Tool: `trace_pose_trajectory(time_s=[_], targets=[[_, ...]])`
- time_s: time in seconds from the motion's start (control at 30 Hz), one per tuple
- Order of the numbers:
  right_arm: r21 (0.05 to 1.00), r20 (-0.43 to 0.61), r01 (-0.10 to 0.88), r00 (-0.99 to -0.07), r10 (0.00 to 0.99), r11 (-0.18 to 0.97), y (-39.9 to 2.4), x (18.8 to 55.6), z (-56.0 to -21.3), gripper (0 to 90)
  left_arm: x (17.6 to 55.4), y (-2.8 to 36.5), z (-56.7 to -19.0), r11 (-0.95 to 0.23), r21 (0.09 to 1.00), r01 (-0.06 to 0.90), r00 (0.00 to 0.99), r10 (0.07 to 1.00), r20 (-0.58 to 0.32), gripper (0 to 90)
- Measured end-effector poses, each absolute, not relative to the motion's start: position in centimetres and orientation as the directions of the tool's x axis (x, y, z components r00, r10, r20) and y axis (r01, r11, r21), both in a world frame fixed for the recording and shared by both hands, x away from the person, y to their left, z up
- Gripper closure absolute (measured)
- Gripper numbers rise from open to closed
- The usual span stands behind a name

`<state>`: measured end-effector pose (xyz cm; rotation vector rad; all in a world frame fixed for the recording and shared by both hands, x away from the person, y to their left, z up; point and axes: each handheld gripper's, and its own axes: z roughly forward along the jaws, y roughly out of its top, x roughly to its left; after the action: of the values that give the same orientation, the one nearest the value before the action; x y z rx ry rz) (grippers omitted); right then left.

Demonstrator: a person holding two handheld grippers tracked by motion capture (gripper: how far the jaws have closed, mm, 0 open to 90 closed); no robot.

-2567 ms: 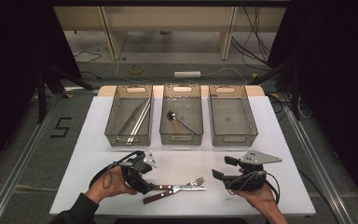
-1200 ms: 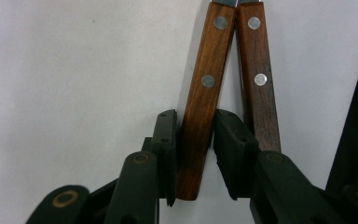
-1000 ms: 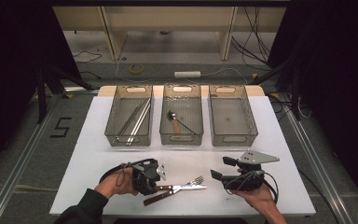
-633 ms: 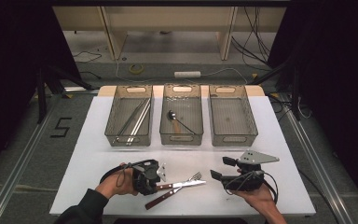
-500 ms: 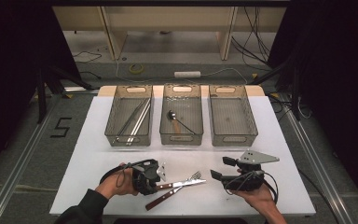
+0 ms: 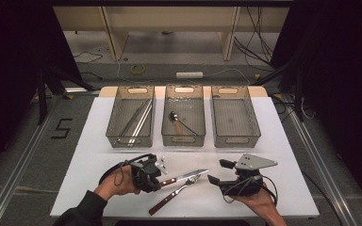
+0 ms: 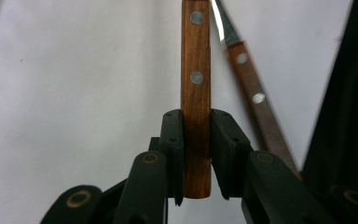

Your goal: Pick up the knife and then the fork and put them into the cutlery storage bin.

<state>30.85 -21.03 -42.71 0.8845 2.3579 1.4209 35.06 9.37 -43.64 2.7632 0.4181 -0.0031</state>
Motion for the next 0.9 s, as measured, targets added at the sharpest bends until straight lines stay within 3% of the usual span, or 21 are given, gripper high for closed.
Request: trace_pose_trajectory(time_s=[0.27, 0.47, 0.9], targets=[[0.842, -0.042, 0.239, -0.865, 0.500, 0.484, -17.4, 29.5, -42.4, 29.0, 34.7, 7.7, -42.6, -0.895, 0.337, 0.293, 0.956, 0.274, -0.102, 75.0], [0.772, -0.173, 0.141, -0.892, 0.418, 0.620, -15.0, 29.2, -43.1, 30.6, 34.5, 6.6, -42.1, -0.898, 0.332, 0.288, 0.957, 0.259, -0.130, 75.0], [0.637, -0.327, 0.017, -0.900, 0.289, 0.771, -12.3, 29.1, -44.7, 46.1, 34.4, 5.1, -41.6, -0.913, 0.301, 0.275, 0.958, 0.232, -0.172, 74.9]])
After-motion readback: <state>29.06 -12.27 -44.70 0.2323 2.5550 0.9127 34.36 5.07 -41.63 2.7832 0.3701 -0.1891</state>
